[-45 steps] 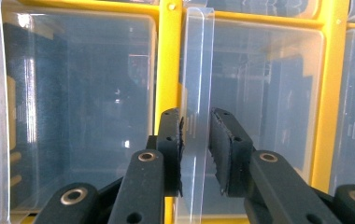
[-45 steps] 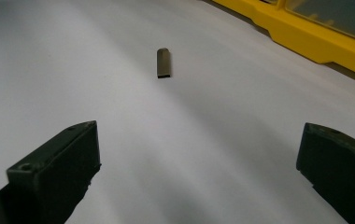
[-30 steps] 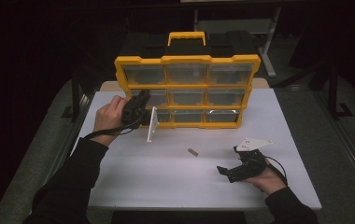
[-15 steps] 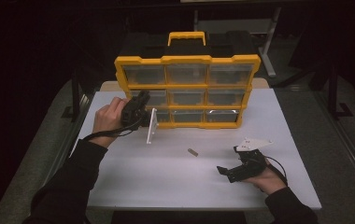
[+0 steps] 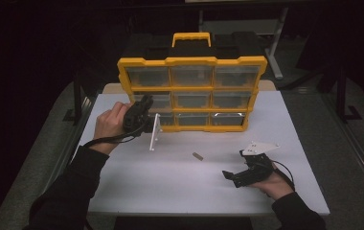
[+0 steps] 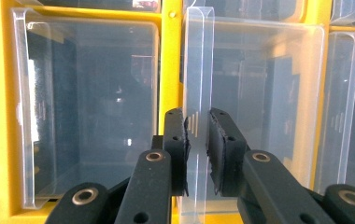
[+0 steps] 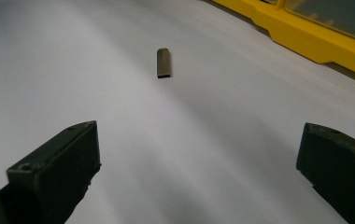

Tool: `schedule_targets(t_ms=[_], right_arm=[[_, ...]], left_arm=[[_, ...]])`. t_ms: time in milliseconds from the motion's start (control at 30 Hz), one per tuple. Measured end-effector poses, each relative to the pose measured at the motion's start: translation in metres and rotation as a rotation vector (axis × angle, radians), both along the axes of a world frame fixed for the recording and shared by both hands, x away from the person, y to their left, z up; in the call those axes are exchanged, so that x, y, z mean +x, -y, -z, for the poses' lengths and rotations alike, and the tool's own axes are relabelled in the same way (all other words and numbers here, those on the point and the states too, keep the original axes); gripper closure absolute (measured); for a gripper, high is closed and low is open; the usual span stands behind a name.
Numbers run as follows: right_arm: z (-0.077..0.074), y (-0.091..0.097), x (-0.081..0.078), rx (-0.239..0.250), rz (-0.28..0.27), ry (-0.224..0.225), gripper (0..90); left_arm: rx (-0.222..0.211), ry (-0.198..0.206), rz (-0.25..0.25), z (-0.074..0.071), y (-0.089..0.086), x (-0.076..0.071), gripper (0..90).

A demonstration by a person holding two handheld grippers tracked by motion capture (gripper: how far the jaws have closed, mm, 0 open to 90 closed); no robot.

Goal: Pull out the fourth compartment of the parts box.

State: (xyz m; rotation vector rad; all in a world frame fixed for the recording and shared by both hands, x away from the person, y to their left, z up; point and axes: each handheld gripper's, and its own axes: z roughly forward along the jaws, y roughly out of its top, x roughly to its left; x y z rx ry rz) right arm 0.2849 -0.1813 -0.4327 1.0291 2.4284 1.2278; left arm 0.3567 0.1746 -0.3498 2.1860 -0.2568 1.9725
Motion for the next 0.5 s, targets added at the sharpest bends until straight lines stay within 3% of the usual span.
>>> schedule_targets(t_ms=[500], right_arm=[[0.0002, -0.0002, 0.0001, -0.002, 0.0, 0.0, 0.0]], left_arm=[[-0.012, 0.003, 0.02, -0.0002, -0.0013, -0.0084, 78.4]])
